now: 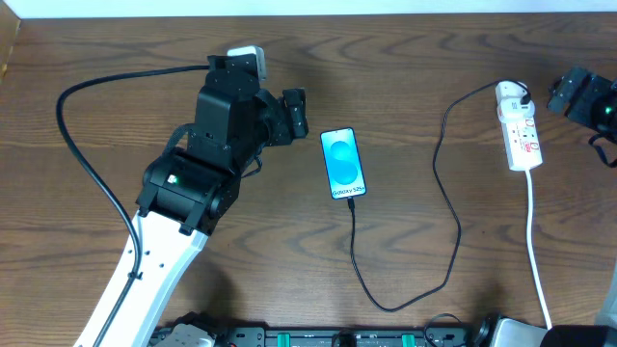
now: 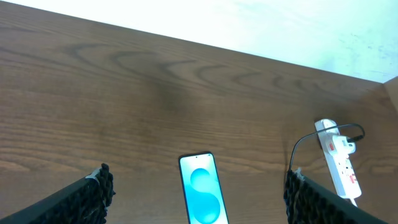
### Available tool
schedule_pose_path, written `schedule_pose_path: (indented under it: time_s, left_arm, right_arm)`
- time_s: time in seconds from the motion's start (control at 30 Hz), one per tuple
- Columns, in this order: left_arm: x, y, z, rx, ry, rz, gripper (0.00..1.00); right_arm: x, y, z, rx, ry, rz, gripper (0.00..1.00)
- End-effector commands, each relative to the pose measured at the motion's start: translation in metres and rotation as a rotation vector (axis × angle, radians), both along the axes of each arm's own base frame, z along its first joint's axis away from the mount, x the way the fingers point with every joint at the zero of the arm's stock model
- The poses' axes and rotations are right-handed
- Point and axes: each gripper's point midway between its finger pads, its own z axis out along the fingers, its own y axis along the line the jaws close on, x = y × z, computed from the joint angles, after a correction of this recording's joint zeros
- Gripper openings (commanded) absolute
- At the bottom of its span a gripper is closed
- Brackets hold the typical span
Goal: Plug charger to phone and switch on socket
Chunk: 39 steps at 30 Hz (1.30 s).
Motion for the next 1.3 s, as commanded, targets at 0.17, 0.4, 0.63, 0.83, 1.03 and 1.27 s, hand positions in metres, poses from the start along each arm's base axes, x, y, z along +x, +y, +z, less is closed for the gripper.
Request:
schedule_pose_path:
  time_s: [0.17, 0.4, 0.63, 0.83, 1.03, 1.27]
  left_arm:
    - [0.0, 0.004, 0.002, 0.015, -0.011, 0.006, 0.89]
    - [0.0, 0.004, 0.002, 0.015, -0.011, 0.007, 0.89]
    - [-0.008, 0.007, -0.007, 0.034, 0.03, 0.005, 0.89]
    - [-0.029, 0.016, -0.033, 0.062, 0.092, 0.005, 0.89]
    - [-0.046, 0.024, -0.071, 0.066, 0.103, 0.005, 0.89]
    - [-0.062, 0.031, -0.086, 0.017, -0.005, 0.006, 0.89]
  right_arm:
    - [-0.001, 0.001, 0.001, 0.01, -0.001, -0.006, 0.99]
    - [-0.001, 0.001, 0.002, 0.01, -0.002, -0.006, 0.99]
    - [-0.001, 0.001, 0.001, 0.01, -0.001, -0.006, 0.99]
    - [-0.001, 0.001, 0.001, 0.011, 0.0, -0.006, 0.99]
    - [-0.001, 0.001, 0.001, 0.011, 0.0, -0.006, 0.99]
    - [-0.001, 0.001, 0.001, 0.011, 0.0, -0.006, 0.99]
